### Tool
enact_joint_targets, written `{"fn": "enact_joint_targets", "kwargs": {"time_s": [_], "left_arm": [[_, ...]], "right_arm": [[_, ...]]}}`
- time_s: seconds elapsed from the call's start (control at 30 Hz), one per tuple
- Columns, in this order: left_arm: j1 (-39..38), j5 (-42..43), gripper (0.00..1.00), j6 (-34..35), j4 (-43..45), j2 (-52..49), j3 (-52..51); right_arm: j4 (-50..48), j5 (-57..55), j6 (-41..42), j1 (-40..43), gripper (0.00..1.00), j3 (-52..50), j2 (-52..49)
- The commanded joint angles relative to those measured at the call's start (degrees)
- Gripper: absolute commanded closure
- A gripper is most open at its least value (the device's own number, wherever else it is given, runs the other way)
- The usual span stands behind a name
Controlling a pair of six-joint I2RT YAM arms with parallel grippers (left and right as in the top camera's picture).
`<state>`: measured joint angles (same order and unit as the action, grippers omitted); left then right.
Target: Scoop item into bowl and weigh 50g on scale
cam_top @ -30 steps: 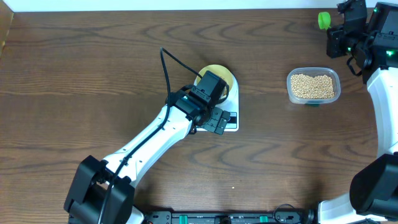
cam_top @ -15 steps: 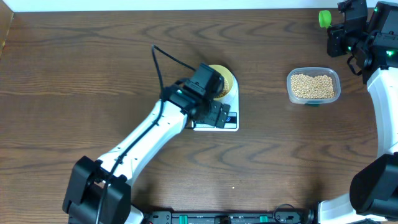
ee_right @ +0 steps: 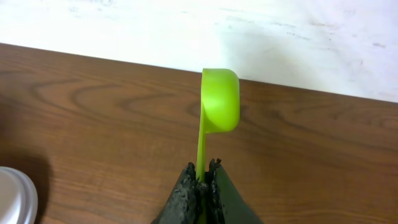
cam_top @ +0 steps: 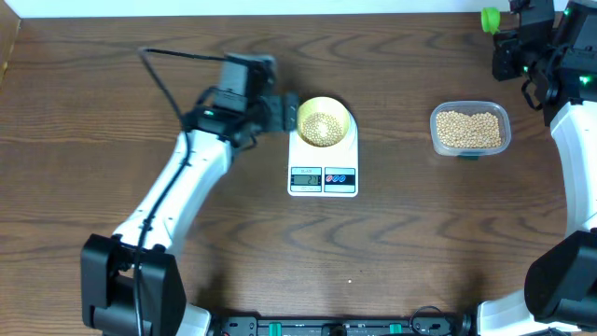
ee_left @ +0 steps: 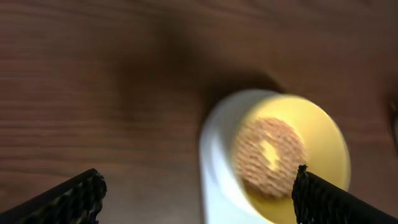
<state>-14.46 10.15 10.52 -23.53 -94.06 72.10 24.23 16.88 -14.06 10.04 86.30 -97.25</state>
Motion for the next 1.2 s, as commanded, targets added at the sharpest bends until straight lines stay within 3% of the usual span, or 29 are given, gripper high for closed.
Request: {"fn": "enact_joint_targets", "kwargs": {"time_s": [0.0,0.17,0.3,0.57,0.73,1.0,1.17], "left_arm": [[2.5,-0.1,0.02,0.1,0.1,0.6,1.4],[3.4,0.0,0.02,0.1,-0.5,0.6,1.4],[3.1,6.2,0.02,-1.8,-3.4,0.6,1.4],[-3.3,7.2,0.02,-6.2,-22.2,0.7,1.4],[-10.4,7.1,0.02,-11.6,-29.5,0.6,1.2],[-17.7,-1.8,0.02,-13.7,-29.8,0.4,-1.9],[-18.8,-2.3,0.02,-13.7,-27.3,0.4,-4.5]], "right_arm": [[-0.4,0.0,0.4,0.0,0.96,0.9,-0.4],[-0.9,0.0,1.8,0.0,0.96,0.9,-0.4],[-0.7,0.0,3.8,0.0,0.96,0.9,-0.4],[1.1,0.0,3.8,0.0,0.94,0.9,-0.4],[5.3,0.0,3.8,0.0,0.94,0.9,-0.4],[13.9,-0.2,3.8,0.1,0.93,0.9,-0.4],[19.5,-0.6,5.5,0.1,0.96,0.9,-0.4]]}}
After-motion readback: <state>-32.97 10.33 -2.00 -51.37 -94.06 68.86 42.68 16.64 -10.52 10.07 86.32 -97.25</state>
